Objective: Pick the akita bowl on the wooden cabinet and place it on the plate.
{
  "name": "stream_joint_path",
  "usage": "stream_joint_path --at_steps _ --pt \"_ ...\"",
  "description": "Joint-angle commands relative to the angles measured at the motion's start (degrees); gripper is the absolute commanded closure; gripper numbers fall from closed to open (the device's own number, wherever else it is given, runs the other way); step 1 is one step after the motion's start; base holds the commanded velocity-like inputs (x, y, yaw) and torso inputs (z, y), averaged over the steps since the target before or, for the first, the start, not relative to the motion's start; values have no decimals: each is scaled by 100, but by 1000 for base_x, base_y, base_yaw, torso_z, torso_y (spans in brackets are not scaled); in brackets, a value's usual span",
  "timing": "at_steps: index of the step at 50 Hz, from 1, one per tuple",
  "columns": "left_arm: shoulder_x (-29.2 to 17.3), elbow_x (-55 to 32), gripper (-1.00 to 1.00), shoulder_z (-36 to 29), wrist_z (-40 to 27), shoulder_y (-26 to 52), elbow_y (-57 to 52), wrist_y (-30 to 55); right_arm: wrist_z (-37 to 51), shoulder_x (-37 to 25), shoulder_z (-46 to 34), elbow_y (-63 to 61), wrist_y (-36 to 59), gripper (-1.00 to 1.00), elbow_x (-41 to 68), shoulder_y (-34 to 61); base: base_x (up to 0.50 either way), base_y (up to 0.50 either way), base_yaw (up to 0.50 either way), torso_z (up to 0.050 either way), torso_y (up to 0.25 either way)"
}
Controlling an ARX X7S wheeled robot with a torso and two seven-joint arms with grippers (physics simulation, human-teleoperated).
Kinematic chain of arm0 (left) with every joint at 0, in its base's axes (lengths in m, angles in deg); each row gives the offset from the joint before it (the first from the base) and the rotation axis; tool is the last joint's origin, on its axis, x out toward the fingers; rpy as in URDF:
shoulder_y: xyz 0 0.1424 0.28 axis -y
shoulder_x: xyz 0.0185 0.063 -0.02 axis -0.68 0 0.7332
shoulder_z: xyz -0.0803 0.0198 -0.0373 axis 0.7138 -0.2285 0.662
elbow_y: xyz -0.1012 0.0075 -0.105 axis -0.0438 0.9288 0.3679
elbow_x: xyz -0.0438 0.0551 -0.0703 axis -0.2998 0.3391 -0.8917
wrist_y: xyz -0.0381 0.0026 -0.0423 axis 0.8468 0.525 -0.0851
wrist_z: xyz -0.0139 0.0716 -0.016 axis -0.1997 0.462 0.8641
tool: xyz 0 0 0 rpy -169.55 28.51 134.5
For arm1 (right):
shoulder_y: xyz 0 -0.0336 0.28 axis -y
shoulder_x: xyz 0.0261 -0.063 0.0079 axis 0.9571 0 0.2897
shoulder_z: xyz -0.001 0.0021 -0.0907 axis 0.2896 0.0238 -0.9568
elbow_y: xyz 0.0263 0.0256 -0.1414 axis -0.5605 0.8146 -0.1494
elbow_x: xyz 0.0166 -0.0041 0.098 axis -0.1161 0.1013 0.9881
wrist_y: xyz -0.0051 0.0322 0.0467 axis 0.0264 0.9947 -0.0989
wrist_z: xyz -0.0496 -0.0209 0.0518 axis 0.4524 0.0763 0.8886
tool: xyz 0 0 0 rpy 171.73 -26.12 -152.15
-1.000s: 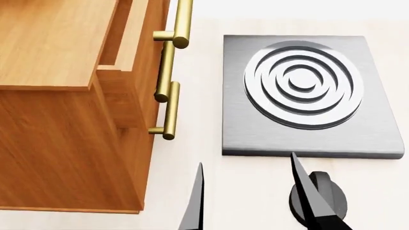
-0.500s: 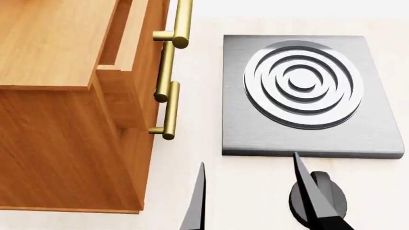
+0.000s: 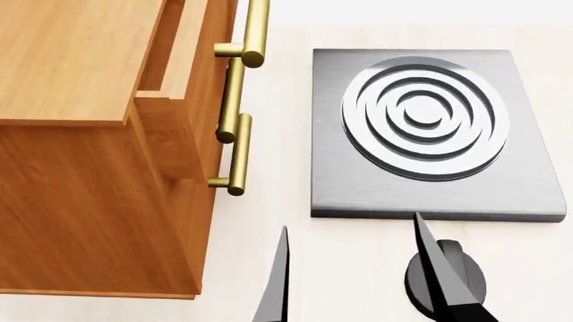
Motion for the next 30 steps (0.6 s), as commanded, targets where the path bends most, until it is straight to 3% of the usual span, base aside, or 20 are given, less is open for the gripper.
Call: stream_joint_path --at_steps 1,17,30 --pt "-140 -221 100 -320 -11 -178 -1225 251 33 -23 -9 -49 28 -100 0 13 0 0 0 0 0" --pt "-485 -469 100 -765 369 -787 -3917 615 111 -76 -18 -184 101 -100 -17 24 0 0 0 0 0" --pt "-667 -619 100 -911 475 -1237 -5230 327 167 -123 -19 -215 69 -100 19 20 0 0 0 0 0"
